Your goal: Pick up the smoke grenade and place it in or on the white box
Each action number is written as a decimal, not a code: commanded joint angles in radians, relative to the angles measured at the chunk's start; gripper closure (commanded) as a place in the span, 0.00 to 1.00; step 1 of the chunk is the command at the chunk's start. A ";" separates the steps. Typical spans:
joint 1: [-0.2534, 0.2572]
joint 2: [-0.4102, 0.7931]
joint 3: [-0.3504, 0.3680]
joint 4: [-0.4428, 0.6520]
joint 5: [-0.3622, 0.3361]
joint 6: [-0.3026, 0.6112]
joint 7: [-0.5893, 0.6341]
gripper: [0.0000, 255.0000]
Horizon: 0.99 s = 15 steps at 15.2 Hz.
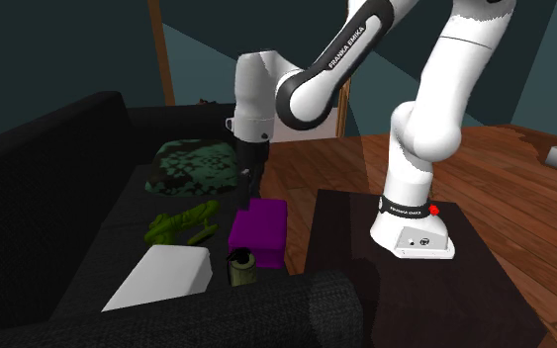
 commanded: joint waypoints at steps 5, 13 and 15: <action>-0.021 0.260 0.082 0.046 -0.155 0.189 0.205 0.00; 0.027 0.468 0.028 0.105 -0.386 0.308 0.414 0.00; 0.043 0.502 0.005 0.113 -0.424 0.331 0.443 0.00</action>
